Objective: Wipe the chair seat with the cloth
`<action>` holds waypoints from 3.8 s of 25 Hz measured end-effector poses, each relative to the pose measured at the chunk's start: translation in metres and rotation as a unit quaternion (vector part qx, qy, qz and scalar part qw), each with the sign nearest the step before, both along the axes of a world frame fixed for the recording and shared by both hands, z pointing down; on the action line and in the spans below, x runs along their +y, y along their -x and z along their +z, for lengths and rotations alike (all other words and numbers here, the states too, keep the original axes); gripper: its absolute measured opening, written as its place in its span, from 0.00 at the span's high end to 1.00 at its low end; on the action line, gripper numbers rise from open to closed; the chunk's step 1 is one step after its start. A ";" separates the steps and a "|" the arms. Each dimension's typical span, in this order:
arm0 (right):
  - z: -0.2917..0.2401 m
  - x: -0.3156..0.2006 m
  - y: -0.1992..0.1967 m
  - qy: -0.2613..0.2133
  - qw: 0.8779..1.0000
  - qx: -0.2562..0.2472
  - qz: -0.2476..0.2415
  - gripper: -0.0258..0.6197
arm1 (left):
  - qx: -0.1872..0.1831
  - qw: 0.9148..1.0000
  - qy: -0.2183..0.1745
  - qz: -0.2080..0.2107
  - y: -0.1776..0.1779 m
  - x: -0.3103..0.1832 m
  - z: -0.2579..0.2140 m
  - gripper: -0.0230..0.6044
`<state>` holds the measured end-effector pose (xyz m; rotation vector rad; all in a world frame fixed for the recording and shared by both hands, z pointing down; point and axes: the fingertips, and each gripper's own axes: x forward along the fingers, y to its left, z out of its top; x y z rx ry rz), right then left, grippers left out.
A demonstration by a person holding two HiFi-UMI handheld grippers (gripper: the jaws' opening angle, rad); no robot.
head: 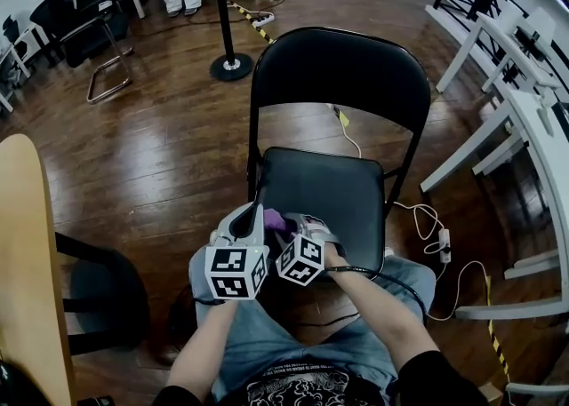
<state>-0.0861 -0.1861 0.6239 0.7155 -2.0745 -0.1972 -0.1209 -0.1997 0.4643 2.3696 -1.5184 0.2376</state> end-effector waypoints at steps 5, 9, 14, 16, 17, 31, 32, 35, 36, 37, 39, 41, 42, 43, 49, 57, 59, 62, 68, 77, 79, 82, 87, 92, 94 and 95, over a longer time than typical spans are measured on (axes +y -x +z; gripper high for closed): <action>-0.002 0.042 0.007 0.007 1.000 -0.011 -0.007 0.79 | 0.005 1.000 0.002 0.003 -0.005 0.009 -0.004 0.96; -0.005 0.069 0.012 0.008 0.999 -0.031 -0.001 0.79 | 0.005 1.000 0.003 0.009 -0.011 0.015 -0.006 0.96; -0.004 0.095 0.017 0.008 0.999 -0.041 -0.011 0.79 | 0.004 1.000 0.000 0.013 -0.016 0.019 -0.008 0.96; -0.002 0.097 0.018 0.008 0.999 -0.040 -0.013 0.79 | 0.004 1.000 -0.003 0.014 -0.018 0.019 -0.010 0.96; -0.002 0.096 0.017 0.007 0.999 -0.039 -0.013 0.79 | 0.004 1.000 -0.004 0.014 -0.018 0.019 -0.011 0.96; -0.055 -0.008 -0.035 -0.052 0.997 -0.039 0.036 0.79 | 0.025 0.999 -0.012 0.025 -0.030 0.008 -0.022 0.96; -0.059 -0.022 -0.042 -0.057 0.997 -0.035 0.040 0.79 | 0.025 0.999 -0.012 0.027 -0.032 0.006 -0.022 0.96; -0.071 -0.062 -0.061 -0.071 0.996 -0.025 0.054 0.79 | 0.022 0.999 -0.011 0.033 -0.037 0.000 -0.019 0.96; -0.075 -0.075 -0.066 -0.076 0.995 -0.023 0.058 0.79 | 0.022 0.999 -0.011 0.035 -0.038 -0.002 -0.018 0.96; -0.078 -0.086 -0.072 -0.082 0.995 -0.019 0.062 0.79 | 0.023 0.999 -0.011 0.036 -0.040 -0.005 -0.018 0.96; -0.082 -0.109 -0.082 -0.091 0.994 -0.012 0.066 0.79 | 0.025 0.999 -0.011 0.036 -0.043 -0.010 -0.017 0.96; -0.080 -0.128 -0.089 -0.093 0.993 -0.002 0.068 0.79 | 0.025 0.999 -0.008 0.036 -0.045 -0.016 -0.014 0.96; -0.076 -0.136 -0.092 -0.091 0.994 0.005 0.068 0.79 | 0.025 0.999 -0.006 0.036 -0.046 -0.019 -0.012 0.96; -0.071 -0.143 -0.095 -0.088 0.994 0.014 0.066 0.79 | 0.025 0.999 -0.004 0.037 -0.046 -0.022 -0.009 0.96; -0.030 -0.177 -0.106 -0.065 0.994 0.054 0.062 0.79 | 0.021 0.999 0.012 0.039 -0.045 -0.038 0.006 0.96; 0.006 -0.201 -0.122 -0.068 0.991 0.091 0.076 0.79 | 0.013 0.999 0.026 0.042 -0.048 -0.042 0.020 0.96; 0.011 -0.200 -0.123 -0.068 0.990 0.098 0.072 0.79 | 0.013 0.999 0.027 0.042 -0.049 -0.042 0.023 0.96; 0.013 -0.197 -0.123 -0.066 0.990 0.102 0.068 0.79 | 0.012 0.999 0.030 0.043 -0.051 -0.041 0.025 0.96; 0.006 -0.178 -0.114 -0.060 0.991 0.104 0.054 0.79 | 0.013 0.999 0.028 0.039 -0.051 -0.038 0.022 0.96; 0.000 -0.104 -0.094 -0.042 0.995 0.080 0.035 0.79 | 0.016 0.999 0.009 0.044 -0.060 -0.017 0.009 0.96; -0.001 -0.086 -0.090 -0.039 0.996 0.072 0.032 0.79 | 0.017 0.999 0.003 0.046 -0.061 -0.010 0.005 0.96; -0.003 -0.061 -0.084 -0.041 0.996 0.069 0.023 0.79 | 0.017 0.999 -0.009 0.048 -0.062 0.000 -0.001 0.96; -0.008 -0.010 -0.072 -0.035 0.998 0.051 0.006 0.79 | 0.034 0.998 -0.021 0.045 -0.060 0.022 -0.005 0.96; -0.005 0.039 -0.067 -0.026 0.999 0.033 0.002 0.79 | 0.034 0.997 -0.032 0.058 -0.069 0.035 -0.010 0.96; -0.004 0.056 -0.066 -0.025 0.999 0.030 -0.001 0.79 | 0.034 0.997 -0.036 0.060 -0.071 0.037 -0.013 0.96; -0.004 0.064 -0.065 -0.024 0.999 0.028 -0.002 0.79 | 0.034 0.997 -0.038 0.060 -0.072 0.038 -0.014 0.96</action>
